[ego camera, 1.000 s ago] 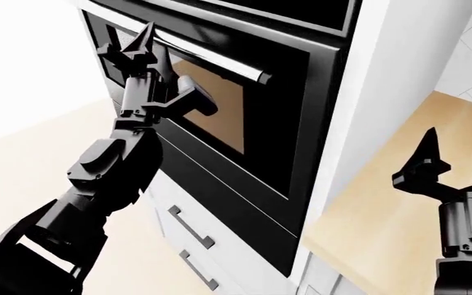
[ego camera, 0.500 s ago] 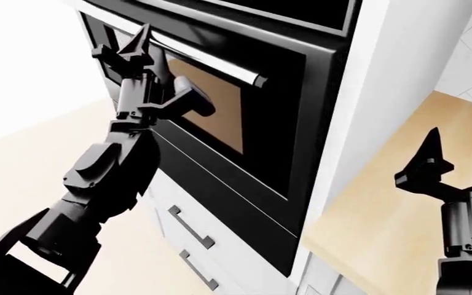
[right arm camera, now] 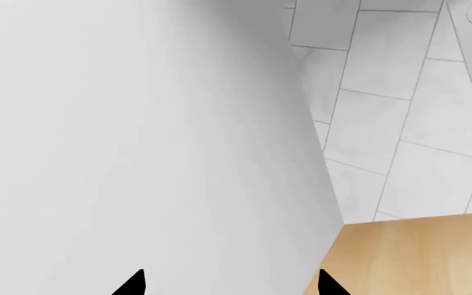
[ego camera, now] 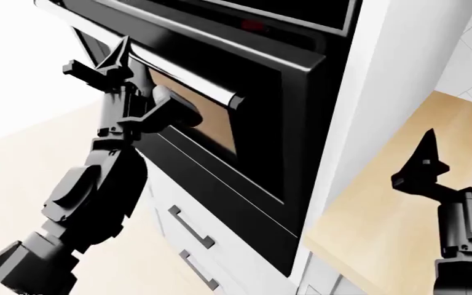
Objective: Open the oven door
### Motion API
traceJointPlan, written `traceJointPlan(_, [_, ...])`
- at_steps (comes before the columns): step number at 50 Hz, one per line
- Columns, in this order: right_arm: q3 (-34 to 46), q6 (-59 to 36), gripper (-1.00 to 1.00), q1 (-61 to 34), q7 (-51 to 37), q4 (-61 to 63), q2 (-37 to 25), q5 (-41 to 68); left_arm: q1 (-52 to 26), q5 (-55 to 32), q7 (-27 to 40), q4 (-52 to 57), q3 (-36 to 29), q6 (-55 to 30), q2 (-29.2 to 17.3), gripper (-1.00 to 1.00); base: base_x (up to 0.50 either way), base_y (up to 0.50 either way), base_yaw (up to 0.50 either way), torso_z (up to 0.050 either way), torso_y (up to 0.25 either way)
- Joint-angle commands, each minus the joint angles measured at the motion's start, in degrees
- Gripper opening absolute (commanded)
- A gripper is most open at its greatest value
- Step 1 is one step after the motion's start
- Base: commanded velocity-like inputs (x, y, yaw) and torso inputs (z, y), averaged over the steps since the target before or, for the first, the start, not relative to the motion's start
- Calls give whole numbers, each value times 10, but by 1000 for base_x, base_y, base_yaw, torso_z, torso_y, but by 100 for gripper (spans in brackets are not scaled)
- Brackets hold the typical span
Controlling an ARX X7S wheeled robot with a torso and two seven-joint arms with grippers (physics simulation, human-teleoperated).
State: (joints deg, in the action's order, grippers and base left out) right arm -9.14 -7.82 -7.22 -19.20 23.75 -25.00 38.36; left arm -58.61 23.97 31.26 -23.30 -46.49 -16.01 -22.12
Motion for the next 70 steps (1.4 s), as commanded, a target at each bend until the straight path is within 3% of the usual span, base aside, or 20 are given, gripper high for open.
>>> traceJointPlan(1, [3,5,100,8,3,0,0,-4,29,60,22,141,6,-36,-22,-100,0,0,0,15,11])
traceJointPlan(36, [17,8,100,6,0,-5,4,-13,189,116,35,405,5,-103,-95,-100,0,0,0,0,3])
traceJointPlan(70, [28,12,100,5,-2,-16,7,-21,337,104,183,422,20,-39,-142,-100,0,0,0,0,3])
